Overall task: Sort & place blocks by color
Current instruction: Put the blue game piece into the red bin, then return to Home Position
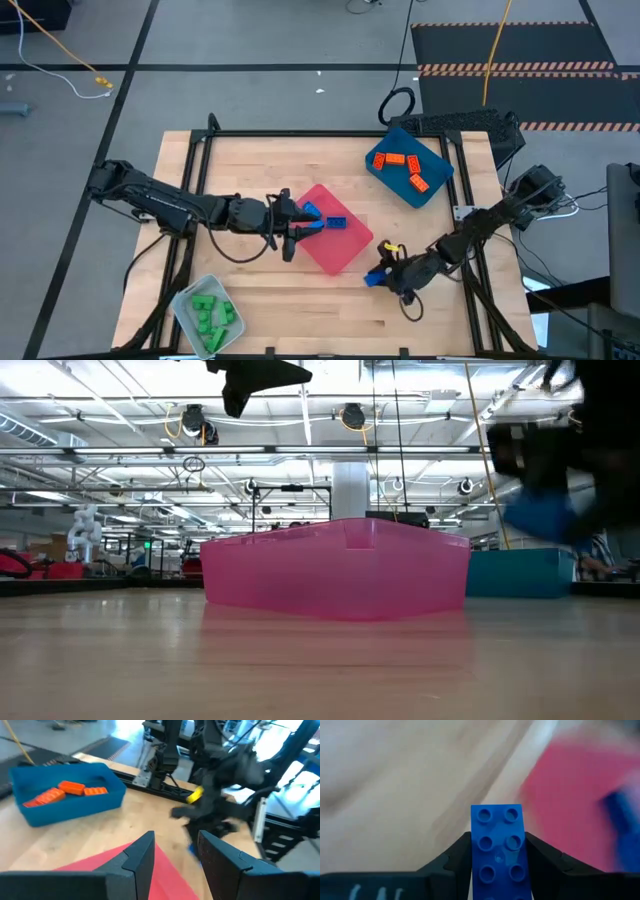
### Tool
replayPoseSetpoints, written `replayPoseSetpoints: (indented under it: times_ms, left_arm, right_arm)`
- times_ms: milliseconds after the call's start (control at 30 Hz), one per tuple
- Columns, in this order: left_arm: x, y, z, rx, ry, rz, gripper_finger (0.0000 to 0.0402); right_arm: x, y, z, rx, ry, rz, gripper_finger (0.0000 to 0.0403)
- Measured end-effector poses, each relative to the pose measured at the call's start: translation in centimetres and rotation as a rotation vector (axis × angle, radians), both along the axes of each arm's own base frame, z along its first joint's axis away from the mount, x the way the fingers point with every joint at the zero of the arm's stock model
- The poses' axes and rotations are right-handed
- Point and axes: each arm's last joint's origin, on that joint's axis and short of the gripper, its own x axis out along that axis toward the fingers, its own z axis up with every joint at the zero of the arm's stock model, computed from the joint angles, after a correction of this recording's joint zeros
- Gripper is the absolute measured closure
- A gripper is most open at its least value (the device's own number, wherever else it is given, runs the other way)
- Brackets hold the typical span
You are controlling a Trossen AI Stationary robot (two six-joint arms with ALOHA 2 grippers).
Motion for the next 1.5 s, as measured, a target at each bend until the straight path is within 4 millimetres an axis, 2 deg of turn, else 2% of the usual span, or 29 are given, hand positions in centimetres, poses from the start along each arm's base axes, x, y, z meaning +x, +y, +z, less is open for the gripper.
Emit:
replayPoseSetpoints:
  times_ms: [100, 233, 400, 533, 767, 933, 1100, 1167, 1367, 1500]
  left_arm:
    - [-0.1, -0.2, 0.0, 0.038, 0.0, 0.039, 0.025]
    - [-0.2, -0.6, 0.0, 0.053, 0.002, 0.067, 0.025]
    - [-0.4, -1.1, 0.0, 0.076, 0.001, 0.079, 0.025]
    - [-0.3, -1.2, 0.1, 0.088, -0.014, 0.079, 0.025]
    - [-0.3, -1.2, 0.1, 0.098, -0.013, 0.077, 0.025]
    - [-0.4, -1.5, 0.1, 0.104, -0.012, 0.064, 0.025]
    - [-0.4, -1.5, 0.1, 0.106, -0.012, 0.063, 0.025]
    - [-0.4, -1.5, 0.1, 0.106, -0.012, 0.064, 0.025]
    - [-0.4, -1.5, 0.1, 0.104, -0.012, 0.063, 0.025]
    - [-0.4, -1.5, 0.1, 0.1, -0.013, 0.064, 0.025]
  right_arm:
    - [0.5, -0.2, 2.1, -0.003, -0.142, 0.02, 0.0269]
    - [1.4, -1.6, 4.2, -0.001, -0.281, -0.007, 0.0269]
    - [3.4, -4.2, 4.9, 0.04, -0.343, -0.055, 0.0269]
    - [5.7, -5.4, 5.5, 0.066, -0.344, -0.067, 0.0269]
    - [9.0, -6.6, 4.4, 0.068, -0.266, -0.084, 0.0269]
    - [9.6, -7.2, 2.9, 0.079, -0.209, -0.12, 0.0269]
    - [9.9, -7.3, 2.4, 0.099, -0.208, -0.143, 0.0268]
    - [10.1, -7.3, 2.5, 0.113, -0.23, -0.152, 0.0241]
    - [10.2, -7.6, 2.6, 0.122, -0.254, -0.253, 0.0097]
    - [10.2, -7.6, 2.6, 0.145, -0.25, -0.278, 0.0056]
